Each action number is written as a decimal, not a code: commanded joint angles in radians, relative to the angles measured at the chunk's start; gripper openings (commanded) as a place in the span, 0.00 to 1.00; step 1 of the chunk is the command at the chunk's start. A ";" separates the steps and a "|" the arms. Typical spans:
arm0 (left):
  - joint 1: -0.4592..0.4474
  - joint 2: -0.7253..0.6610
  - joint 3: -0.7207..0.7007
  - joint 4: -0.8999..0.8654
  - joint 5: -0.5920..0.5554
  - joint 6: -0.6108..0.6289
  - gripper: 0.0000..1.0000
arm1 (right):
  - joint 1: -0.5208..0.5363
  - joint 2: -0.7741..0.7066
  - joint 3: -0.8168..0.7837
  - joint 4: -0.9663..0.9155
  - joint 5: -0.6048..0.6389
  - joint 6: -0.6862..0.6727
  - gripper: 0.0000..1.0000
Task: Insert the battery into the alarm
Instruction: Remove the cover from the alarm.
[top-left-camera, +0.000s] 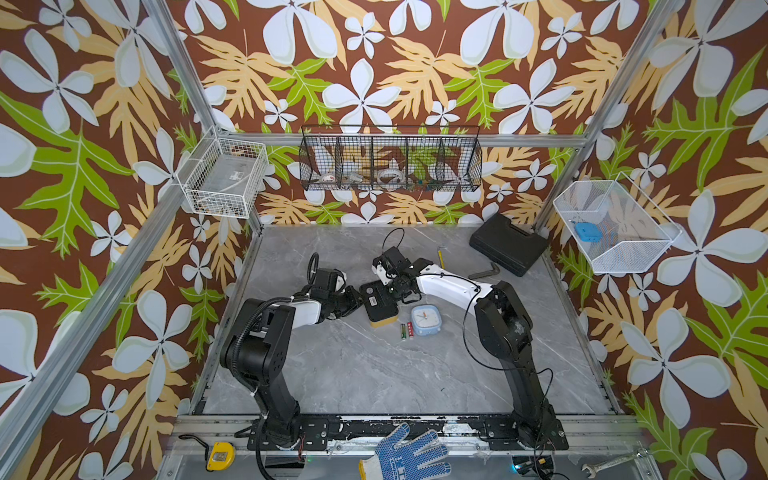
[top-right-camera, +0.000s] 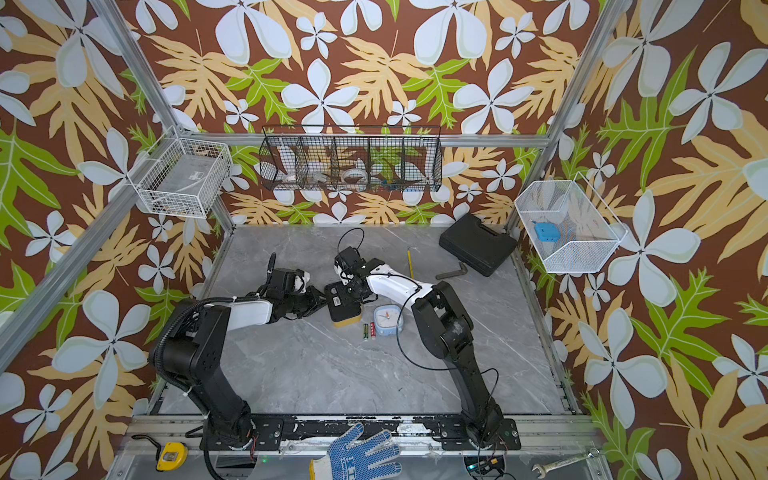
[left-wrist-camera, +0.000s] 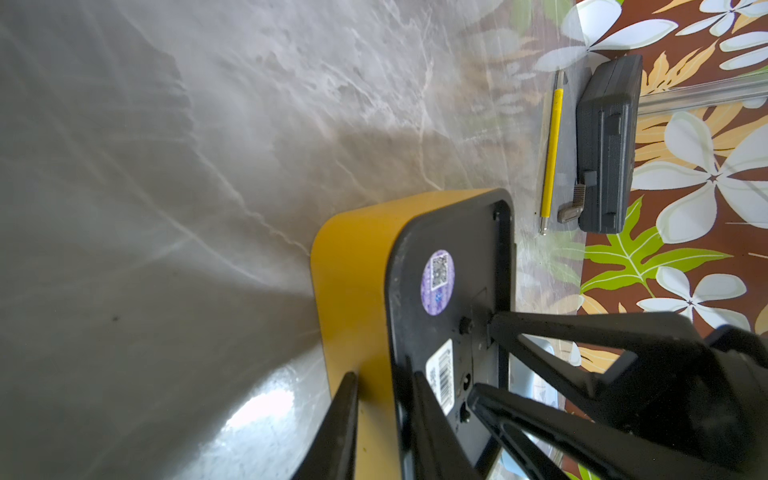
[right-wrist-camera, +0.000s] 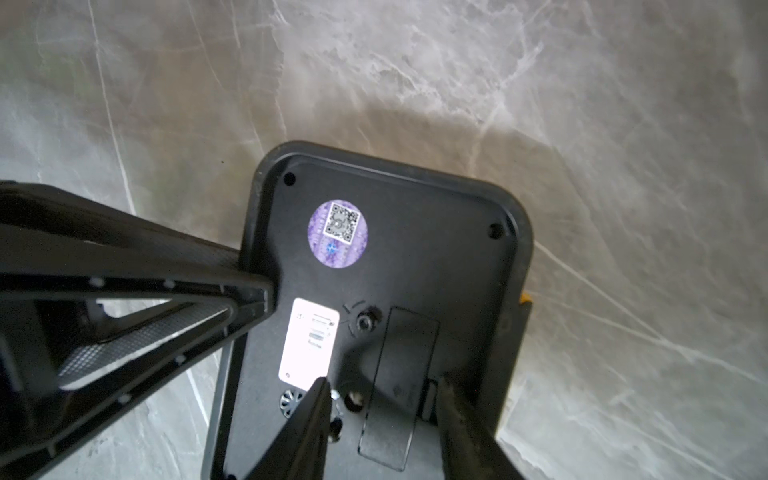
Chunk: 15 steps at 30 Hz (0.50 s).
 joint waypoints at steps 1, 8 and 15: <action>-0.004 0.006 0.002 -0.045 0.006 -0.003 0.24 | -0.007 0.025 -0.010 -0.048 -0.032 0.018 0.46; -0.013 0.030 0.018 -0.043 0.014 -0.003 0.23 | -0.036 -0.034 -0.084 0.045 -0.166 0.041 0.42; -0.018 0.047 0.026 -0.042 0.015 -0.003 0.23 | -0.077 -0.095 -0.172 0.161 -0.280 0.091 0.33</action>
